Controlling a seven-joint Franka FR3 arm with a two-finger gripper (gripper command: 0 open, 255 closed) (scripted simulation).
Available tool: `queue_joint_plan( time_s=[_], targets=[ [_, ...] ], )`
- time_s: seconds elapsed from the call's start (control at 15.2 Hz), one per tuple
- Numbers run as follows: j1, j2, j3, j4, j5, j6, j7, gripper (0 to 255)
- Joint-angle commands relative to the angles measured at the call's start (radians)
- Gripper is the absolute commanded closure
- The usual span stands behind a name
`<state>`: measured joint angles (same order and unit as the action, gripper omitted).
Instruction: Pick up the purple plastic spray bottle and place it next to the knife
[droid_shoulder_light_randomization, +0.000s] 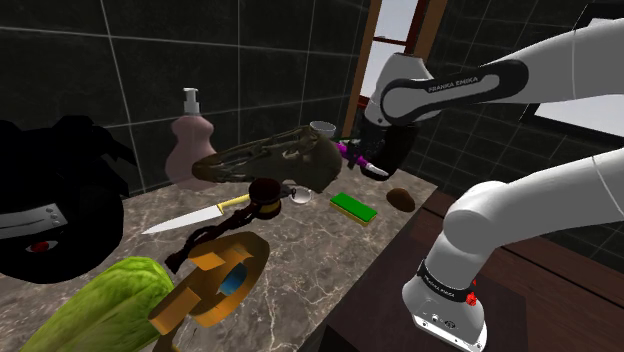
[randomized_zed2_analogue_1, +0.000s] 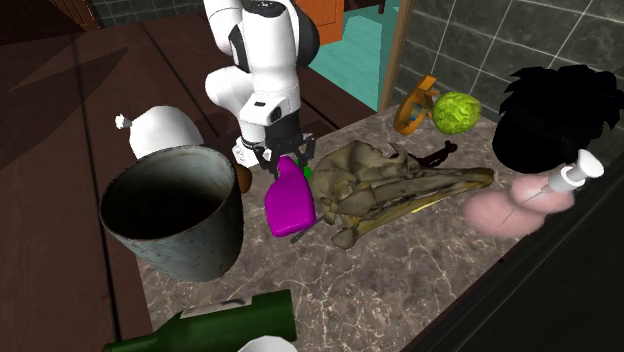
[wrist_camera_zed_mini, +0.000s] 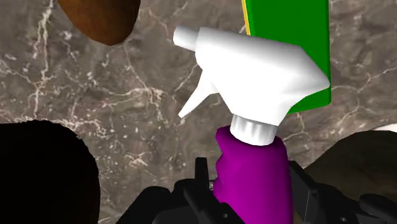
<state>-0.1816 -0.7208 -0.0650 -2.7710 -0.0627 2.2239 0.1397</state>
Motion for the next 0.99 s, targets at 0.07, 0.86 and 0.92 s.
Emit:
queue_joint_plan(
  time_s=[0.07, 0.86, 0.92],
  targets=[
    [0.05, -0.052, 0.08, -0.026, 0.042, -0.026, 0.091, 255],
    [0.241, -0.058, 0.375, 0.004, 0.208, -0.066, 0.428, 255],
    [0.253, -0.047, 0.4, 0.015, 0.219, -0.066, 0.456, 255]
  ],
)
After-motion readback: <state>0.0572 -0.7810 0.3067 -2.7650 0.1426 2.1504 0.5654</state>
